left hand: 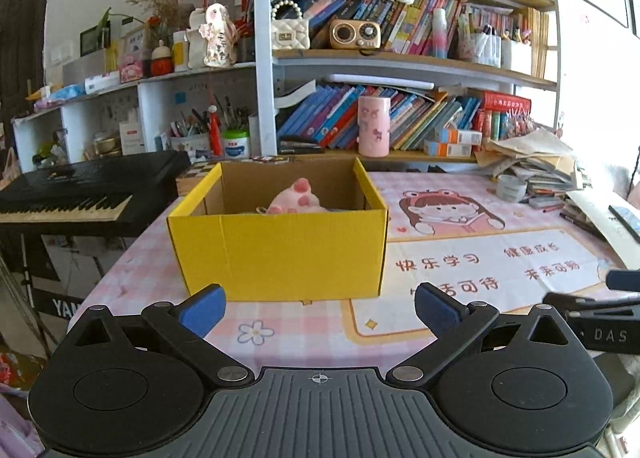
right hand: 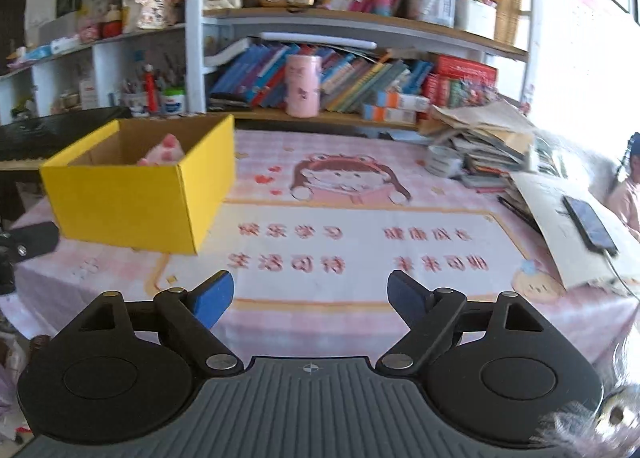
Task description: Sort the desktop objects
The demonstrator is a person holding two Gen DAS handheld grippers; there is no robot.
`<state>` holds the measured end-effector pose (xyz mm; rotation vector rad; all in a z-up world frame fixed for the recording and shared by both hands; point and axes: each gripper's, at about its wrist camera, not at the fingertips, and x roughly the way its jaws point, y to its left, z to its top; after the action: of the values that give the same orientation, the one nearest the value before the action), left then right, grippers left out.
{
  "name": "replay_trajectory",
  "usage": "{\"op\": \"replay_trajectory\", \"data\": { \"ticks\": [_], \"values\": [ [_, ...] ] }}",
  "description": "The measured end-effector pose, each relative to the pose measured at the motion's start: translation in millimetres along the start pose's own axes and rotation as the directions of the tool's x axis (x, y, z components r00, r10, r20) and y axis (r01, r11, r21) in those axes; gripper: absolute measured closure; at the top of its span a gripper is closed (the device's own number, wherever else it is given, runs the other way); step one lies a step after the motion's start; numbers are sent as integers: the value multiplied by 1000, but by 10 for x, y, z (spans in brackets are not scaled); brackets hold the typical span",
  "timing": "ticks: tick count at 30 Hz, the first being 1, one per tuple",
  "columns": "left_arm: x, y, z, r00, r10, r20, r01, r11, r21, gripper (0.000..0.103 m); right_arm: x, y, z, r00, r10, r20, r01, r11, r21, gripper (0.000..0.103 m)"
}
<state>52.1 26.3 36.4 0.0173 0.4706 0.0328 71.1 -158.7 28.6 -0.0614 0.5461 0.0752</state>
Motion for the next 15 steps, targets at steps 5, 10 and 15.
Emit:
{"op": "replay_trajectory", "data": {
  "ticks": [5, 10, 15],
  "values": [
    [-13, -66, -91, 999, -9, -40, 9, 1000, -2, 1, -28, -67, -182, 999, -20, -50, 21, 999, 30, 13],
    [34, -123, -170, 993, 22, -112, -18, 999, 36, 0, -26, -86, -267, 996, -2, -91, 6, 999, 44, 10],
    [47, -100, -222, 988, 46, -149, -43, 999, 24, 0, -32, -81, -282, 995, 11, -104, -7, 999, 39, 8]
  ]
}}
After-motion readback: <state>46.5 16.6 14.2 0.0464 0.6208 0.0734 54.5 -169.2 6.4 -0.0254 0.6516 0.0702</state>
